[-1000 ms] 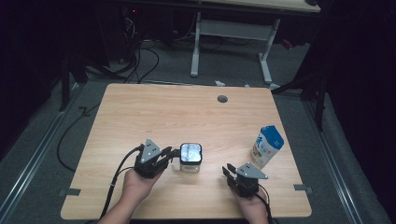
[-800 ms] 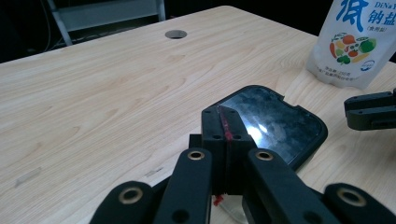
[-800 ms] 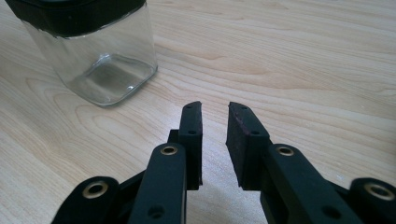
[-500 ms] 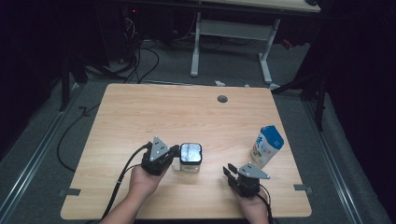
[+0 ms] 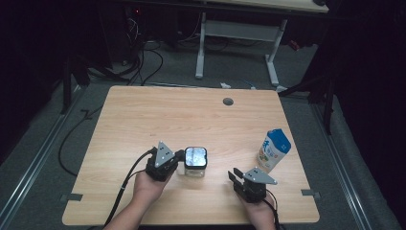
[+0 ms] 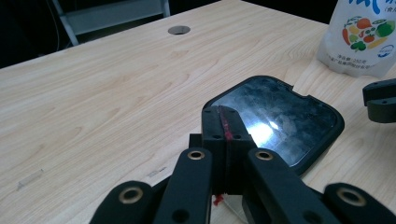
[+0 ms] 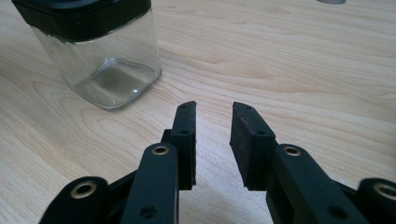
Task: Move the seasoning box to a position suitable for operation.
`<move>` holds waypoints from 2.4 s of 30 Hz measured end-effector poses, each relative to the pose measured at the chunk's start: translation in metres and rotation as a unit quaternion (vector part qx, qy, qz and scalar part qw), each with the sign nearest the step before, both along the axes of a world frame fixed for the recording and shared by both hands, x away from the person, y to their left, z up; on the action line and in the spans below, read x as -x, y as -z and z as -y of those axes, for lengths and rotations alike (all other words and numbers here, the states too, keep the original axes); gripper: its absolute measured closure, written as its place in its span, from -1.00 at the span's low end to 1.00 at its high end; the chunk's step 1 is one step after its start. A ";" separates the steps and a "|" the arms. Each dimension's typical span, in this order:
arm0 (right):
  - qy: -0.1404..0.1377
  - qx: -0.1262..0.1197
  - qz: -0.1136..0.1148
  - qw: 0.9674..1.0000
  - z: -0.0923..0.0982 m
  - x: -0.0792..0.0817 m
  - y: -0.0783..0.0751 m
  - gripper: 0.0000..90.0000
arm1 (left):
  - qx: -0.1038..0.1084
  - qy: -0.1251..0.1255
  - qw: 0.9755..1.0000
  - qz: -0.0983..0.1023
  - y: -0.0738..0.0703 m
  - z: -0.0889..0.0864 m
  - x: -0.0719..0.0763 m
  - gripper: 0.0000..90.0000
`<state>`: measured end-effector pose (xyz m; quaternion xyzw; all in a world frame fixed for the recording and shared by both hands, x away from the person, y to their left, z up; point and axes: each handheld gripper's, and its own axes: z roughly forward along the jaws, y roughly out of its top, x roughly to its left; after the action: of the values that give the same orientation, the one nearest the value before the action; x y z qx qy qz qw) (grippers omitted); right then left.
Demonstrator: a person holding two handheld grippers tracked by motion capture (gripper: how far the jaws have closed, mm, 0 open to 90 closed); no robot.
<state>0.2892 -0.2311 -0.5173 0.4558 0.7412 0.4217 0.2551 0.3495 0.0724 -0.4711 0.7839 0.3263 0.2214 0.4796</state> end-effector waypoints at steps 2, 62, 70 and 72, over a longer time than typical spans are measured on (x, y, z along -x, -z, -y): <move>-0.001 -0.001 0.000 1.000 0.000 0.000 0.000 0.59 | 0.002 0.001 1.000 0.002 0.001 0.001 0.001 1.00; -0.008 0.000 0.003 1.000 -0.011 0.001 0.000 0.67 | 0.015 -0.017 1.000 0.011 0.006 -0.001 0.003 1.00; -0.016 0.005 0.015 1.000 -0.021 -0.002 -0.005 0.80 | 0.017 -0.016 1.000 0.013 0.007 0.000 0.002 1.00; -0.020 0.008 0.022 1.000 -0.024 -0.005 -0.006 0.82 | 0.017 -0.015 1.000 0.014 0.007 0.000 0.002 1.00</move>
<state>0.2938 -0.2067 -0.5110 0.4293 0.7477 0.4311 0.2662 0.3478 0.0721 -0.4779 0.7672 0.3352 0.2344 0.4940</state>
